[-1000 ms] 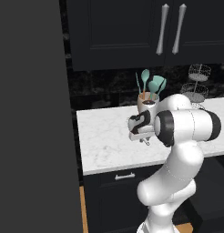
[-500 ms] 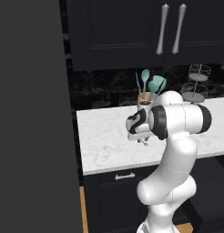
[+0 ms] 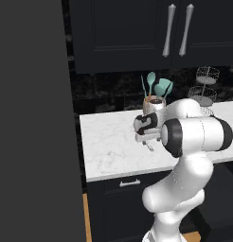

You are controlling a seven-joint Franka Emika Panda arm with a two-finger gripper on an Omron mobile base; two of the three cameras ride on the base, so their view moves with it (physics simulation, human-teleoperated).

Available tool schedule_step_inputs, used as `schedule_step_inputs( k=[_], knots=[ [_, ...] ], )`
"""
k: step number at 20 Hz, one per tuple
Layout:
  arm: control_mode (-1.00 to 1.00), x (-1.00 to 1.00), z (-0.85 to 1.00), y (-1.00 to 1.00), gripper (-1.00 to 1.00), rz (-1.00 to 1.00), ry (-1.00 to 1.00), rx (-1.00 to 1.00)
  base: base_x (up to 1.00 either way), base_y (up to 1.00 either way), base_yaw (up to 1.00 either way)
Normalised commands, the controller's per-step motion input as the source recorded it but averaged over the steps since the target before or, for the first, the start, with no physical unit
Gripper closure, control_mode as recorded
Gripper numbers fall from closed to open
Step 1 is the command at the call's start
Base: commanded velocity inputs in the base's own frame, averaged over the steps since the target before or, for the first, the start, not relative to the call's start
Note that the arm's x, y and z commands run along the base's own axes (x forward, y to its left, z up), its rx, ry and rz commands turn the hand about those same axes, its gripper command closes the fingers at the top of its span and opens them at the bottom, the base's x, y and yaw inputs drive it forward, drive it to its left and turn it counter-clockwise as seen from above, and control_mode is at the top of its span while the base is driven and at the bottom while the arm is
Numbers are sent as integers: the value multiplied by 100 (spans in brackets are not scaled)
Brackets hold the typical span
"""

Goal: Pick the whisk from the drawer and place it on the counter.

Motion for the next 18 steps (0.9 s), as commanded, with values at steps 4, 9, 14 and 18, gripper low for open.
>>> schedule_step_inputs(
  k=[4,9,14,18],
  knots=[
    [-100,-91,93,-7,-100,-8,-4,0,0,0,0],
    [-100,-100,61,8,-100,-16,0,0,0,0,0],
    [-100,-96,94,13,-100,-14,-2,0,0,0,0],
    [-100,-60,100,31,-100,-10,-3,0,0,0,0]
  ],
)
